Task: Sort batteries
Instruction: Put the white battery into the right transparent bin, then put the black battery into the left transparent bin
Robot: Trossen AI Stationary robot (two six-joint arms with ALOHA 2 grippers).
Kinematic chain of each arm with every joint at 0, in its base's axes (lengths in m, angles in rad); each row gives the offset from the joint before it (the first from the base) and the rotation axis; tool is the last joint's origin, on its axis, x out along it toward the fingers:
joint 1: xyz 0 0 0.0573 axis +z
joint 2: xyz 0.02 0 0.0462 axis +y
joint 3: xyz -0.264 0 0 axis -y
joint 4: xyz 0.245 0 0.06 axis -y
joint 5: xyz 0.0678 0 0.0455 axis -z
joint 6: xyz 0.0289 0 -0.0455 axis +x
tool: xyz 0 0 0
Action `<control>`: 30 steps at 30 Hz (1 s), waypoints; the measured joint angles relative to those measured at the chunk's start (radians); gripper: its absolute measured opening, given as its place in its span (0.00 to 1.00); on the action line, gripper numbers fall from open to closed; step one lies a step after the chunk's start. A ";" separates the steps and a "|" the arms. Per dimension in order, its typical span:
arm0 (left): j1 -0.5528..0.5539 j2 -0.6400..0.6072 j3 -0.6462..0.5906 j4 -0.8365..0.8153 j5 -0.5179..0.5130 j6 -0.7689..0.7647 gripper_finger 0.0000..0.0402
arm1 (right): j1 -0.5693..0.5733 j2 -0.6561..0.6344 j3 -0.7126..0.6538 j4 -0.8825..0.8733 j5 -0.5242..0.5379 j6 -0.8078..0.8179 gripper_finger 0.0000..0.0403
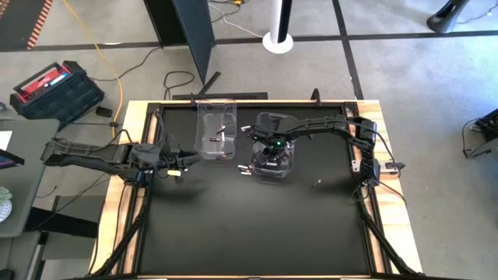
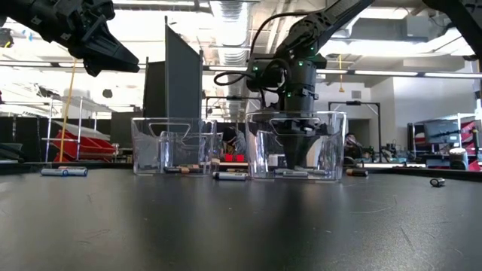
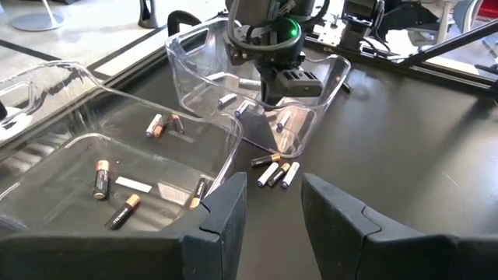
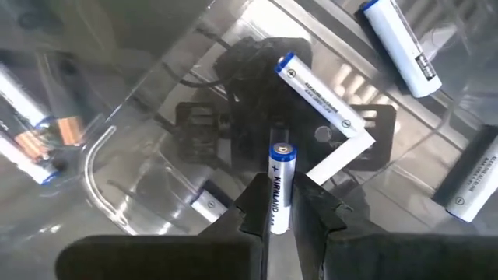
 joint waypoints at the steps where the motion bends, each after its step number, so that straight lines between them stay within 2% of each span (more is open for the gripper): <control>1: 0.000 0.000 0.000 0.000 0.000 0.000 0.30 | 0.000 0.000 0.000 0.000 0.000 0.000 0.15; 9: 0.000 0.000 0.000 0.000 0.000 0.000 0.30 | 0.003 0.000 0.000 0.001 -0.001 0.000 0.19; 30: 0.000 0.000 0.000 0.000 0.002 -0.004 0.30 | -0.004 -0.036 0.000 -0.007 -0.001 -0.026 0.19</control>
